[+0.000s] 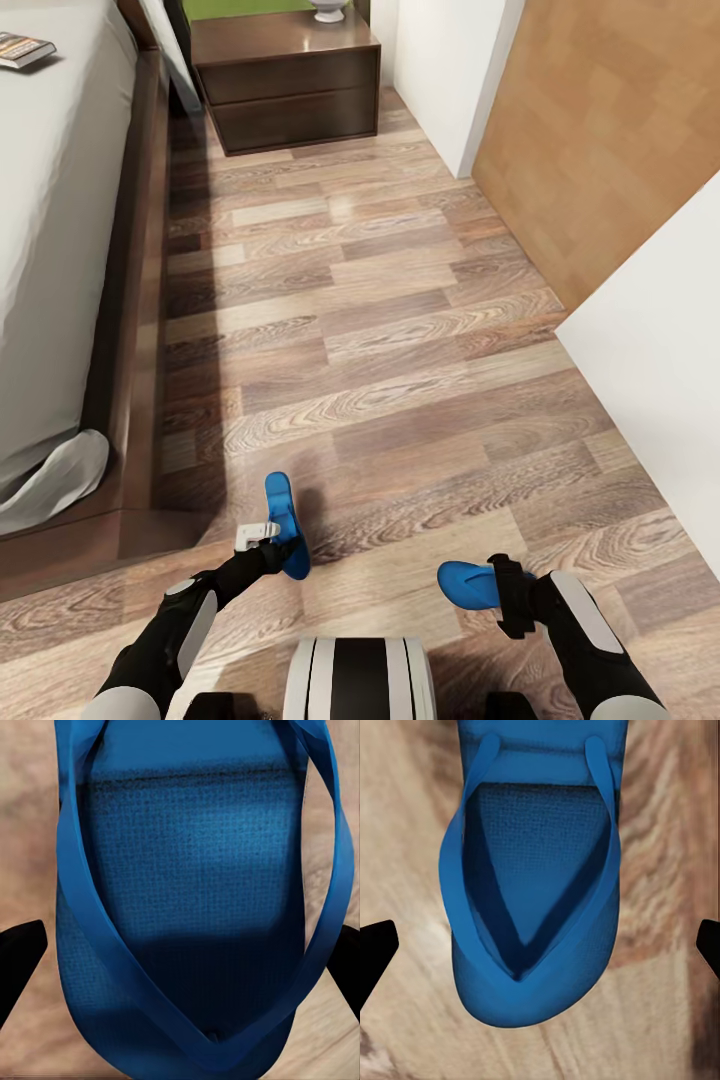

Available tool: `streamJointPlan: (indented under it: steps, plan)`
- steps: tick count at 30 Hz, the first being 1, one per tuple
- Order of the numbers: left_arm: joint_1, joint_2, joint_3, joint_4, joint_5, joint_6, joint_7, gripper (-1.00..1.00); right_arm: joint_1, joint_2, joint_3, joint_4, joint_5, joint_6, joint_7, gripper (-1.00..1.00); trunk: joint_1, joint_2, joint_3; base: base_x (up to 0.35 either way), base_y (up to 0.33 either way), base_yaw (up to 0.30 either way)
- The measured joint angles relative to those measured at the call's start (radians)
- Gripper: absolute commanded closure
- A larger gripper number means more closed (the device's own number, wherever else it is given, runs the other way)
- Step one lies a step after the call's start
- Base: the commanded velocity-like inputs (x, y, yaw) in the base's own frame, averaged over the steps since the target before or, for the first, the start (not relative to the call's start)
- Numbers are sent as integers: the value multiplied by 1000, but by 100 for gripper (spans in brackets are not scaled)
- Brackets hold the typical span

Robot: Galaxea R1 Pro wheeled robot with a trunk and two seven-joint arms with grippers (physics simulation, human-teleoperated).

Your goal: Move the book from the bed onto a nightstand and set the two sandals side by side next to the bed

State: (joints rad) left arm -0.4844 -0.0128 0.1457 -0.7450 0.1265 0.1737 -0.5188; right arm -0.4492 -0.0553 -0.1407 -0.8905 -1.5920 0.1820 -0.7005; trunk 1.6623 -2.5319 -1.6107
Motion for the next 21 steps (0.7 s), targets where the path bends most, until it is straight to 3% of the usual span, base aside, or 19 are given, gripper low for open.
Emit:
streamJointPlan:
  steps: [4, 17, 21]
  plan:
    - [0, 0, 0, 0, 0, 0, 0, 100, 0, -1, 0, -5, 0, 1, 0, -100, 2, -1, -15, 0, 0, 0]
    - [0, 0, 0, 0, 1, 0, 0, 100, 0, 0, 1, -24, 0, 1, 0, -100, 2, -1, -16, 5, 0, 0]
    - [0, 0, 0, 1, 0, 0, 0, 100, 0, 0, 1, -24, 0, 1, 0, -100, 1, -1, -16, 223, 0, 0]
